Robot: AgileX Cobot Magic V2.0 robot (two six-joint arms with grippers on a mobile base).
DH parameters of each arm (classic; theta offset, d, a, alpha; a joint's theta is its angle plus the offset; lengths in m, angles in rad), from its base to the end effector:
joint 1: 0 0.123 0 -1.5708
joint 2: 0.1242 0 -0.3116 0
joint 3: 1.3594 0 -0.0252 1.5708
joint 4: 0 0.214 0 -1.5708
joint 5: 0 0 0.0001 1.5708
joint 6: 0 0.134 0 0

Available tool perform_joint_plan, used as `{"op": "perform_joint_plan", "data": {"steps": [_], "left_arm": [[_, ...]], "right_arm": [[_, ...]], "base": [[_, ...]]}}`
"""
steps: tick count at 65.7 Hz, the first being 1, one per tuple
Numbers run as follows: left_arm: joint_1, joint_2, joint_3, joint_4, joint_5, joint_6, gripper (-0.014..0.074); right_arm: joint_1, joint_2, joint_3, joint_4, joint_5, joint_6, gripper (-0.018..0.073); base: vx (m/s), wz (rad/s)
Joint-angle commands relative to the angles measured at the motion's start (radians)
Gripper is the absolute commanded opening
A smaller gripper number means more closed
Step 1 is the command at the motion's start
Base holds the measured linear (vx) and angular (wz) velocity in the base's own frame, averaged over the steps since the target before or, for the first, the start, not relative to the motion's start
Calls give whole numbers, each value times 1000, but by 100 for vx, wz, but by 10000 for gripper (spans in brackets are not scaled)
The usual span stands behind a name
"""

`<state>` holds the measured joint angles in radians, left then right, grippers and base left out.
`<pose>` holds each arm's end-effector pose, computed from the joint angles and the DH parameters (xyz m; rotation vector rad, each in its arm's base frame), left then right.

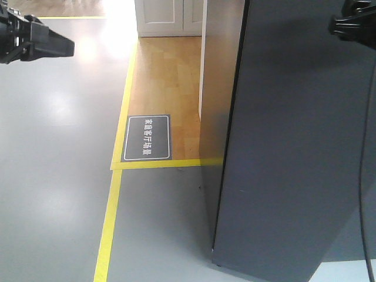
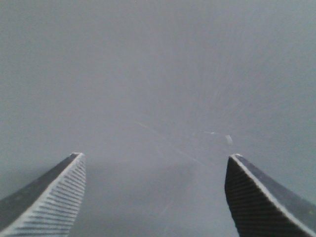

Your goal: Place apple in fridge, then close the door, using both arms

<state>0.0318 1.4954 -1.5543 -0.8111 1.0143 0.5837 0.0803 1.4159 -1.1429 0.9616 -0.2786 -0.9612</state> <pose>0.3071 -0.0728 0.4230 0.3956 2.1372 -0.6831 0.3373 -0.0031 0.4166 0.0987 1.5923 -0.1330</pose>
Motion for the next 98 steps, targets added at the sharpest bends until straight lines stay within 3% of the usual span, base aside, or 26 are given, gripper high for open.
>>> {"op": "perform_joint_plan", "data": {"steps": [1, 15, 33, 47, 65, 98], "left_arm": [[0, -38, -32, -11, -53, -29, 251], [0, -38, -32, 13, -67, -32, 251], [0, -38, -32, 37, -105, -32, 251], [0, -38, -32, 77, -121, -34, 251], [0, -38, -32, 141, -159, -111, 251], [0, -38, -32, 143, -189, -110, 251]], "right_arm": [[-1, 20, -65, 2, -76, -14, 553], [-1, 101, -113, 49, -116, -26, 553], [-7, 176, -204, 149, -116, -152, 553], [-87, 242, -309, 278, 25, -189, 553], [-150, 323, -406, 285, 174, -189, 540], [-152, 285, -439, 274, 239, -275, 510]], "base": [[0, 0], [0, 0], [0, 0], [0, 0], [0, 0], [0, 0]]}}
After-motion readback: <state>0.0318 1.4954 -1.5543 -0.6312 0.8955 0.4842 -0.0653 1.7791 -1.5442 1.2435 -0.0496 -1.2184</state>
